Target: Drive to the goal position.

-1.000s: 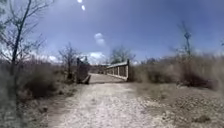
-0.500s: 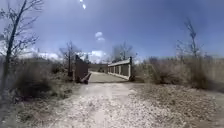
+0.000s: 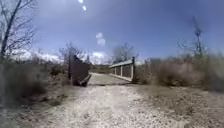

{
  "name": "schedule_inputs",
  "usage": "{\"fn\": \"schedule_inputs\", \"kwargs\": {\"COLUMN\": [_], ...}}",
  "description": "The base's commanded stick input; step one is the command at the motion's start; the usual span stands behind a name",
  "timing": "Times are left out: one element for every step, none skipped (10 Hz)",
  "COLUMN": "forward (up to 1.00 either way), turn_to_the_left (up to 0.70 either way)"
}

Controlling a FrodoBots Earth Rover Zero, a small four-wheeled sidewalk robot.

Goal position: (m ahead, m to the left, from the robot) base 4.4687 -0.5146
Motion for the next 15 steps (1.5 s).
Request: {"fn": "schedule_inputs", "kwargs": {"forward": [0.70,0.70,0.70,0.70,0.70,0.70,0.70,0.70,0.70,0.70,0.70,0.70,0.70,0.70,0.70], "turn_to_the_left": [0.02,0.00,0.00,0.00,0.00,0.00,0.00,0.00,0.00,0.00,0.00,0.00,0.00,0.00,0.00]}}
